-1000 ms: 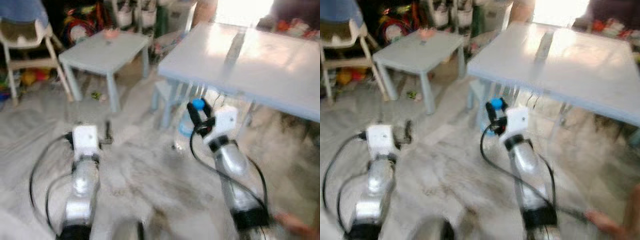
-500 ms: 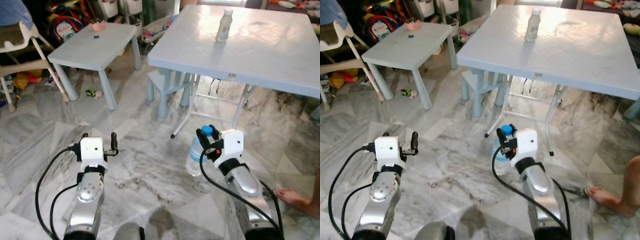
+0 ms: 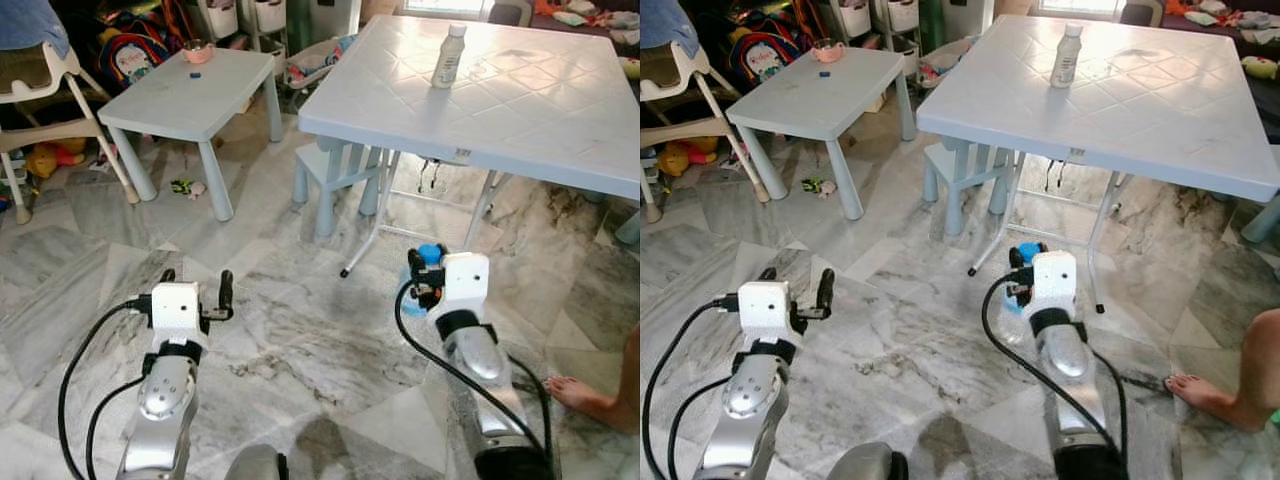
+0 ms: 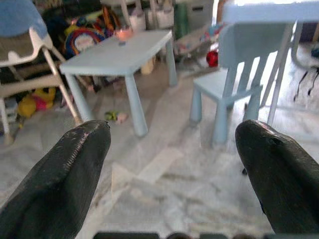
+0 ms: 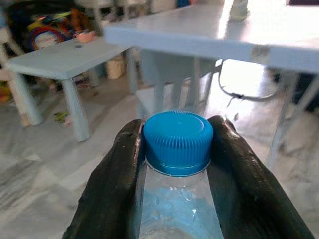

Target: Restocking fridge

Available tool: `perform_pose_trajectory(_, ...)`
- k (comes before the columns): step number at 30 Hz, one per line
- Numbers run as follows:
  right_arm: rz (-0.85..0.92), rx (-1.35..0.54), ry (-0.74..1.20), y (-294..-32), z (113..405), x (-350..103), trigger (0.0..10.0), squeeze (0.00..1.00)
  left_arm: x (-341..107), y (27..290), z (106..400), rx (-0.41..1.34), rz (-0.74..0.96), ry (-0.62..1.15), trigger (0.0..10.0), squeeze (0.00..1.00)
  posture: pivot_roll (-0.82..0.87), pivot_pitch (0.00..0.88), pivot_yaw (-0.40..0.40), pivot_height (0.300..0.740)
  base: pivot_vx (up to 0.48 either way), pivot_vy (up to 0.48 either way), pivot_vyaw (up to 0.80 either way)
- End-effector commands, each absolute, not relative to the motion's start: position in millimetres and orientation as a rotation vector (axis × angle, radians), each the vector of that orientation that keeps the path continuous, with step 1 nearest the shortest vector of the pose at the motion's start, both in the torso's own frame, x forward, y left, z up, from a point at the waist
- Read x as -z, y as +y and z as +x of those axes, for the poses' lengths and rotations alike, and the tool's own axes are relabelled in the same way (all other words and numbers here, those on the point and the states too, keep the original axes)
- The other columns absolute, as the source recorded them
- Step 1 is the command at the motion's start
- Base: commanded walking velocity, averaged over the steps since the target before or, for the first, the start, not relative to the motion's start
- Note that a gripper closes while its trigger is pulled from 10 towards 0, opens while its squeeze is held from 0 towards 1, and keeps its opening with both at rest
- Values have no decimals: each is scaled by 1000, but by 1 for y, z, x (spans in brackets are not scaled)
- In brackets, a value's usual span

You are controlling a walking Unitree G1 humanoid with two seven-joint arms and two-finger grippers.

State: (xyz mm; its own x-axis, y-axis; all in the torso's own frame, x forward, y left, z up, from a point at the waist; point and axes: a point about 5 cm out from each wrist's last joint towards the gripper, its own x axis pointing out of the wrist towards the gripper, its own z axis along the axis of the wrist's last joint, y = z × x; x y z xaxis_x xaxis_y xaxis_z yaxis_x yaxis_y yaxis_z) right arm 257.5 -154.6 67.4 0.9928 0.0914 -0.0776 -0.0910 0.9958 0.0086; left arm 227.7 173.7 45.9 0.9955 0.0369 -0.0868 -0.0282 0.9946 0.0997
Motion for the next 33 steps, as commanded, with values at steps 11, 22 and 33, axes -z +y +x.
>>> perform_pose_trajectory(11, -10, -139, 18, -154, 260, -83, 10000, 0, -45, 173, 233, -57, 119, 116, 10000, 0, 76, 0, 1, 740, 0, 0, 655)
perform_pose_trajectory(22, -11, -162, -23, -151, 278, -94, 10000, 0, -59, 181, 240, -160, 139, 46, 10000, 0, 81, 0, 1, 740, 0, 0, 796)
perform_pose_trajectory(33, -13, -191, -44, -145, 283, -96, 10000, 0, -60, 172, 254, -154, 206, 23, 10000, 0, 76, 0, -2, 740, 0, 0, 794)
